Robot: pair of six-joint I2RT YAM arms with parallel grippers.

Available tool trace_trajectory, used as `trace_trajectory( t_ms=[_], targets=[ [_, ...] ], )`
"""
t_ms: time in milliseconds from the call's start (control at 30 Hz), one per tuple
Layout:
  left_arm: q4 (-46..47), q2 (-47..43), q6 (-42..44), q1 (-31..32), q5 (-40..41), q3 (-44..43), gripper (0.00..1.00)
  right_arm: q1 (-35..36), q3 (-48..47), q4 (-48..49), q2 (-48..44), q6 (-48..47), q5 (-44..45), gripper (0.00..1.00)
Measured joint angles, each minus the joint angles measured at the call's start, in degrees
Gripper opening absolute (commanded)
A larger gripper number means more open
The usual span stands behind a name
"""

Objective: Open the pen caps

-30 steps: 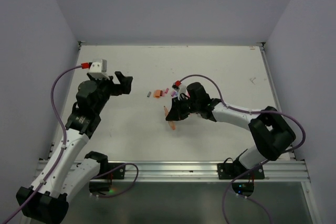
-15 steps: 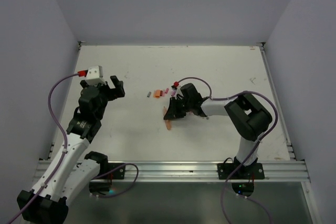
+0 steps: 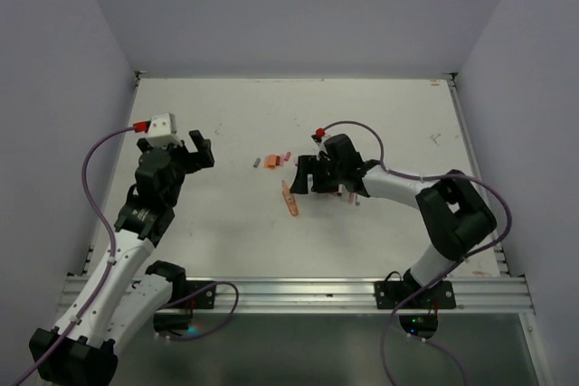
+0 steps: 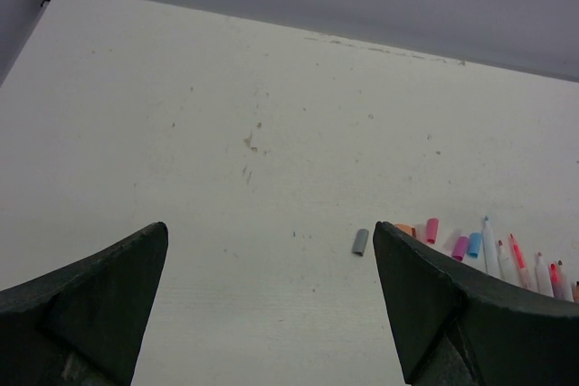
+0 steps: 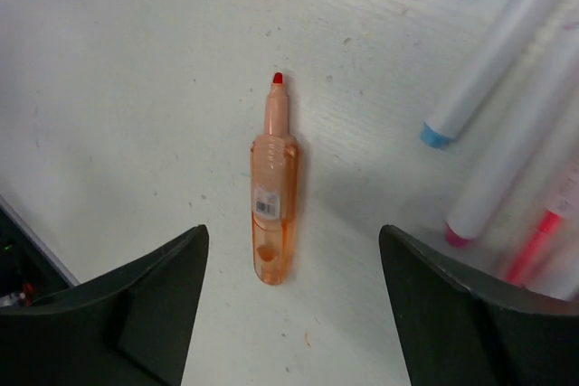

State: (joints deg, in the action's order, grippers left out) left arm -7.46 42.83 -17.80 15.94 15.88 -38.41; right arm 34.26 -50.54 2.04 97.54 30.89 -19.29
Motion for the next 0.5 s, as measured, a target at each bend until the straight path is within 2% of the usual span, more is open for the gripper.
trace_trajectory(
  t_ms=[167, 367, 500],
  targets=[
    [-2.4, -0.5, -0.1, 0.0, 1.6, -0.8, 0.98, -0.6, -2.3, -11.1, -13.2, -4.8, 10.3, 0.98],
    [-8.6, -1.8, 0.4, 0.0, 6.6, -6.8, 1.0, -3.2, -9.7, -21.2, -30.9, -11.6, 29.8, 0.98],
    [-12.4, -3.6, 1.0, 0.0, 10.0, -12.0, 1.0, -3.4, -11.2, -24.8, -43.5, -16.3, 42.6, 0.99]
  ],
)
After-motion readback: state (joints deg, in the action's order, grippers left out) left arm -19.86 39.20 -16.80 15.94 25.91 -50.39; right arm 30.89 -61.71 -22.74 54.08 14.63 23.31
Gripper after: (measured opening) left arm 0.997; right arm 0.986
